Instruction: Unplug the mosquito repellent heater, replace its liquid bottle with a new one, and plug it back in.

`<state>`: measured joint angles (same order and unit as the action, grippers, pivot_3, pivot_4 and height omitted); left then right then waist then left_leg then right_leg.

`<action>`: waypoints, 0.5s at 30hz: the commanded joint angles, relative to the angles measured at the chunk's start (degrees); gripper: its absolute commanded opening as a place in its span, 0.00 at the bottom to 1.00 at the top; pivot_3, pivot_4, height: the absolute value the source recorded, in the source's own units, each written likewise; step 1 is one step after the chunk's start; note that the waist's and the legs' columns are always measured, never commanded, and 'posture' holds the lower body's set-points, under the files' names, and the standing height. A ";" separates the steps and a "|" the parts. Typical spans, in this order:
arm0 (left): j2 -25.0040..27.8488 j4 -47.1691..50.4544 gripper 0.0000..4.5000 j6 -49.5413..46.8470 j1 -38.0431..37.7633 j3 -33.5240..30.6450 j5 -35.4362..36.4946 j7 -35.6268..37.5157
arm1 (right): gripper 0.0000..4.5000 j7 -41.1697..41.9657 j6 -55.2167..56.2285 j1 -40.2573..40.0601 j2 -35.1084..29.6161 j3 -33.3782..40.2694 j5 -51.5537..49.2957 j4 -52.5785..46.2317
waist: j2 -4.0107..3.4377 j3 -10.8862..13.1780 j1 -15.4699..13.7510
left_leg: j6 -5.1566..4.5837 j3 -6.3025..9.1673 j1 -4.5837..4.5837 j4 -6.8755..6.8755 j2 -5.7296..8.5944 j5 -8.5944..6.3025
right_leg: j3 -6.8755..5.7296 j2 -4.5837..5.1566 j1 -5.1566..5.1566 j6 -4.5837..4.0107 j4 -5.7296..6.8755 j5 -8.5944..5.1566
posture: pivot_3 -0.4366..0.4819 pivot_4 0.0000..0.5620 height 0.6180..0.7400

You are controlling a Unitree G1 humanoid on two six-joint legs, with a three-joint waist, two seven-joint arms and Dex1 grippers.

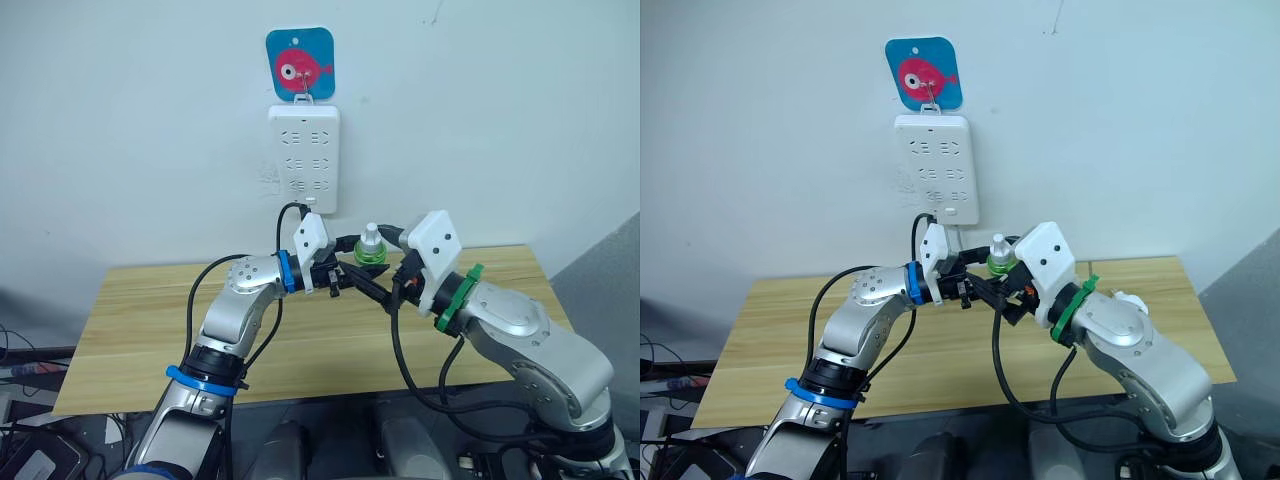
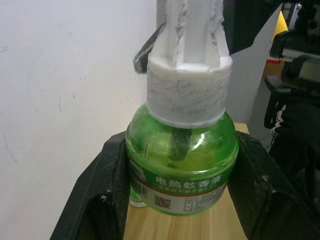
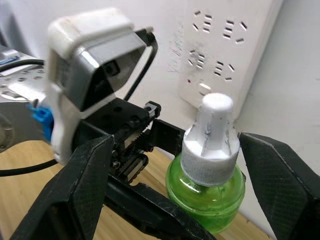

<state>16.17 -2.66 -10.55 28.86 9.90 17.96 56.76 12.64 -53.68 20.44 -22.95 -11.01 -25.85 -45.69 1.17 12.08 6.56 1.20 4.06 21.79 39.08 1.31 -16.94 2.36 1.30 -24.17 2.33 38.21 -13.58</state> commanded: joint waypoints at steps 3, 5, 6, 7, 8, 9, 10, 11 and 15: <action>0.09 3.49 0.51 -0.15 0.44 -0.03 0.61 -0.50 | 0.63 0.29 3.41 0.88 2.01 -0.18 1.20 -0.13 | 0.00 0.00 0.03 | 0.00 0.03 0.00 -0.01 -0.01 0.00 | -0.02 0.00 0.00 0.00 0.00 0.00 | 0.24 0.29 1.00; 0.29 3.86 0.51 -0.44 0.38 -0.12 0.72 -0.45 | 0.46 0.82 3.87 0.72 2.45 -0.06 1.02 0.14 | 0.00 0.00 0.02 | 0.00 0.04 0.01 -0.01 -0.01 0.00 | -0.04 0.00 0.00 0.00 0.00 0.00 | 0.25 0.29 1.00; 0.40 4.01 0.51 -0.51 0.33 -0.11 0.73 -0.41 | 0.38 1.08 4.03 0.62 2.50 -0.05 1.03 0.21 | 0.00 0.00 0.02 | 0.00 0.03 0.01 -0.01 -0.01 0.00 | -0.03 0.00 0.00 0.00 -0.01 0.00 | 0.25 0.29 1.00; 0.47 4.17 0.51 -0.64 0.28 -0.13 0.80 -0.41 | 0.31 1.44 4.15 0.53 2.49 -0.01 0.98 0.25 | 0.00 -0.01 0.02 | 0.00 0.03 0.01 -0.01 0.00 0.00 | -0.03 0.00 0.00 0.00 -0.01 0.00 | 0.25 0.29 1.00; 0.52 4.29 0.51 -0.75 0.25 -0.14 0.84 -0.42 | 0.24 1.71 4.25 0.47 2.48 0.01 0.99 0.27 | 0.00 -0.01 0.02 | 0.00 0.03 0.01 -0.01 0.00 0.00 | -0.03 0.00 0.01 0.00 -0.01 0.00 | 0.25 0.29 1.00; 0.57 4.46 0.51 -0.96 0.22 -0.15 0.94 -0.41 | 0.24 2.02 4.33 0.39 2.47 0.07 0.84 0.29 | 0.00 -0.01 0.02 | -0.01 0.03 0.01 -0.01 0.00 0.00 | -0.03 -0.01 0.01 0.00 0.00 0.00 | 0.25 0.29 1.00; 0.80 4.78 0.51 -1.31 0.09 -0.19 1.23 -0.09 | 0.24 2.52 4.45 0.25 2.53 0.24 0.38 0.29 | 0.00 -0.01 0.02 | -0.01 0.03 0.00 -0.01 0.00 0.00 | -0.03 -0.01 0.01 0.00 0.01 0.00 | 0.26 0.28 1.00; 1.24 5.35 0.51 -2.02 -0.09 -0.23 1.84 0.64 | 0.24 4.02 4.58 0.19 2.22 0.75 -0.82 0.34 | 0.00 -0.01 0.03 | -0.01 0.04 0.00 -0.01 -0.01 0.00 | -0.04 -0.01 0.01 0.00 0.01 0.00 | 0.26 0.28 1.00; 4.73 8.40 0.51 -6.61 -0.55 0.32 6.12 6.97 | 0.24 20.10 6.78 3.45 -4.75 2.07 -6.53 4.42 | -0.01 -0.01 0.08 | -0.01 0.03 0.00 -0.01 -0.01 0.00 | -0.05 -0.03 0.01 0.00 -0.01 0.00 | 0.26 0.29 1.00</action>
<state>20.01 2.02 -15.55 27.89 9.75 20.83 60.47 22.87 -49.37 21.68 -25.24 -8.61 -27.84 -41.63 1.16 12.07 6.64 1.19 4.04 21.78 39.06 1.31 -16.94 2.26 1.22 -24.16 2.33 38.19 -13.58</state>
